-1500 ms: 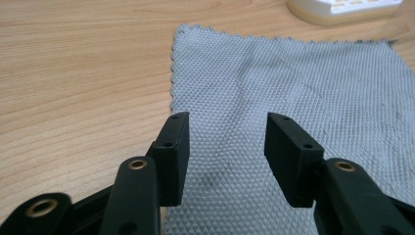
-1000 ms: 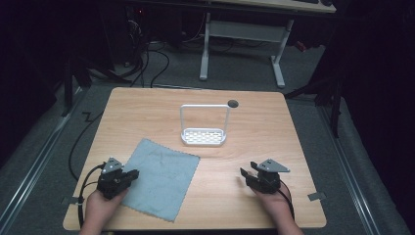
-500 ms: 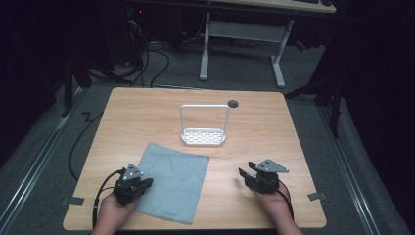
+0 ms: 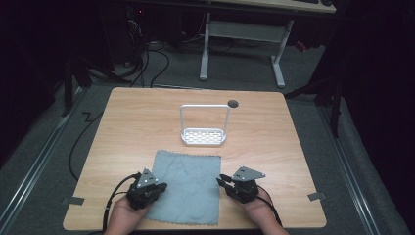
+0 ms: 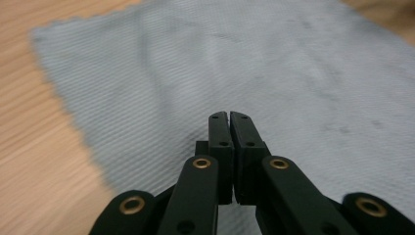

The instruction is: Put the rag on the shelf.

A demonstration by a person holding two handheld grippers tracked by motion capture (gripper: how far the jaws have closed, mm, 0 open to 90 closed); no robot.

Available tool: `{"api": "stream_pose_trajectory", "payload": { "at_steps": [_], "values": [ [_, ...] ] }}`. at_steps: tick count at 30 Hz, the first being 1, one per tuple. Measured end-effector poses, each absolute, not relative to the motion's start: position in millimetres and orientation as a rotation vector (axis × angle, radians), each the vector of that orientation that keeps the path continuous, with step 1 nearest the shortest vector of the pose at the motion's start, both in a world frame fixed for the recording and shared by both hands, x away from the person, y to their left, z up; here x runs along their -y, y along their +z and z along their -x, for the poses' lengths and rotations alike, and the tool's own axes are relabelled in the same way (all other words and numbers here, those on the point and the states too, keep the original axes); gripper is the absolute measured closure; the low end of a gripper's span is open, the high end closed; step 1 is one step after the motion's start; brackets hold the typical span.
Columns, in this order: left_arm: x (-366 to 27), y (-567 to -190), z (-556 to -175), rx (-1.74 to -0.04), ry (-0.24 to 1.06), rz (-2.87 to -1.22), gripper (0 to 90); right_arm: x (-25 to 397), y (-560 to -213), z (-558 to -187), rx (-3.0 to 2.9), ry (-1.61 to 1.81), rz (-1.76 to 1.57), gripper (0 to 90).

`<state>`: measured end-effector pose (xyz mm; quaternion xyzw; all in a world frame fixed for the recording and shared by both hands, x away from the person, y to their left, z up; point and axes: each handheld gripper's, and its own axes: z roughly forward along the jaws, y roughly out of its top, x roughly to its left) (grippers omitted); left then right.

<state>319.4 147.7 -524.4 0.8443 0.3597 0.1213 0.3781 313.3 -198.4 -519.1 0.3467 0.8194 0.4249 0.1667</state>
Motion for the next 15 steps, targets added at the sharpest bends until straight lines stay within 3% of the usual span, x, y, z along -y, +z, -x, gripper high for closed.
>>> {"api": "stream_pose_trajectory", "payload": {
  "at_steps": [3,15],
  "values": [
    [-162,-528,-323,-0.984,0.332,-2.142,89.1,182,-522,-316,-2.388,1.195,-0.940,89.7],
    [-162,-529,-319,-0.965,0.277,-2.136,89.4,173,-530,-321,-2.475,1.059,-0.920,90.0]
  ]
}}
